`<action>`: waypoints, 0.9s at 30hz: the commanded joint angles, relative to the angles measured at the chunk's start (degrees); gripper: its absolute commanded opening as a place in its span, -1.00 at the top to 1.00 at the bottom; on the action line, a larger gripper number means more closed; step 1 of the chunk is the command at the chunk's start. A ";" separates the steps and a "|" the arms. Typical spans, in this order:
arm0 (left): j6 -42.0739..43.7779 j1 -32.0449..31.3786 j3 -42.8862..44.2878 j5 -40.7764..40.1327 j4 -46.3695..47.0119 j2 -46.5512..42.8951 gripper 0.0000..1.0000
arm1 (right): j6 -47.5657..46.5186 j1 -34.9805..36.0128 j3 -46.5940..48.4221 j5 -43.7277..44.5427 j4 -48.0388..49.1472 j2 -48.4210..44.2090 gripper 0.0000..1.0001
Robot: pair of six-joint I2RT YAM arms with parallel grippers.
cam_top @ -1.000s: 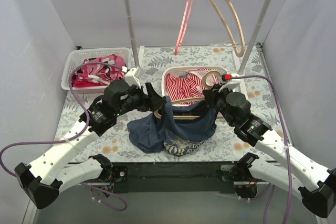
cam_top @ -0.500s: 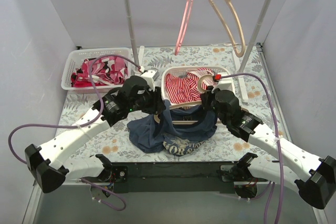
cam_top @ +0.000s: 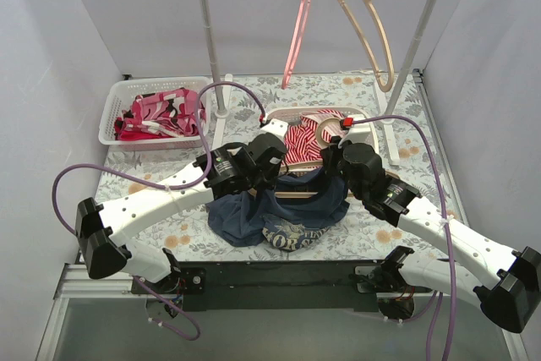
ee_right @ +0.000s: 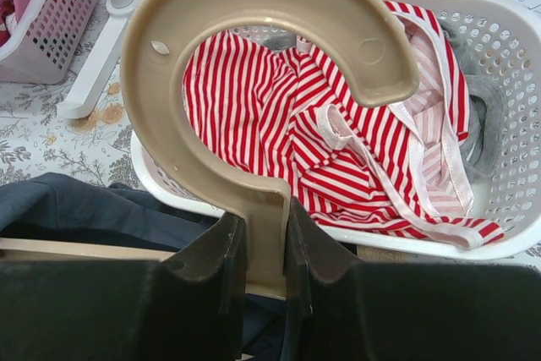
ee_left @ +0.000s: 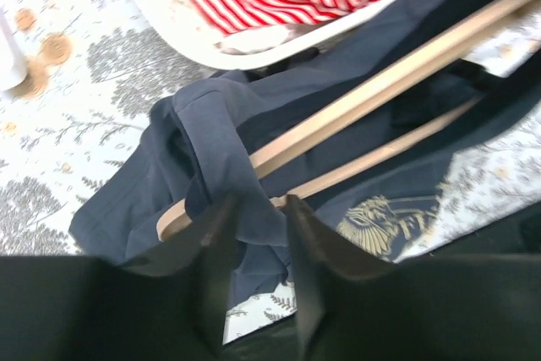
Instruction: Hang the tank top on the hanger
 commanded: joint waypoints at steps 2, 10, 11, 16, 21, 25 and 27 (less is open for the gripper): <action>-1.75 -3.57 4.36 -13.86 -6.76 4.17 0.73 | -0.03 0.72 3.38 1.85 1.99 0.15 0.97; 0.70 -5.77 11.04 -13.12 -5.02 4.02 1.00 | -0.56 1.15 2.33 3.26 1.72 -0.29 0.97; 1.31 -5.77 12.35 -11.00 -3.26 3.14 1.00 | -0.73 1.16 2.06 3.17 1.72 -0.47 0.97; 3.08 -5.77 14.12 -2.55 7.38 -1.78 1.00 | -0.56 1.51 0.31 2.03 2.16 -1.61 0.97; 1.50 -5.69 10.63 -4.12 10.37 -5.91 1.00 | -0.82 1.68 -0.75 2.82 2.07 -3.80 0.97; -0.17 -5.25 4.92 -2.46 6.34 -7.67 0.88 | -1.35 1.59 -0.05 5.71 1.81 -7.22 0.97; -1.67 -5.25 2.88 -1.58 5.72 -9.69 0.47 | -1.88 1.59 0.74 7.12 1.81 -7.76 0.97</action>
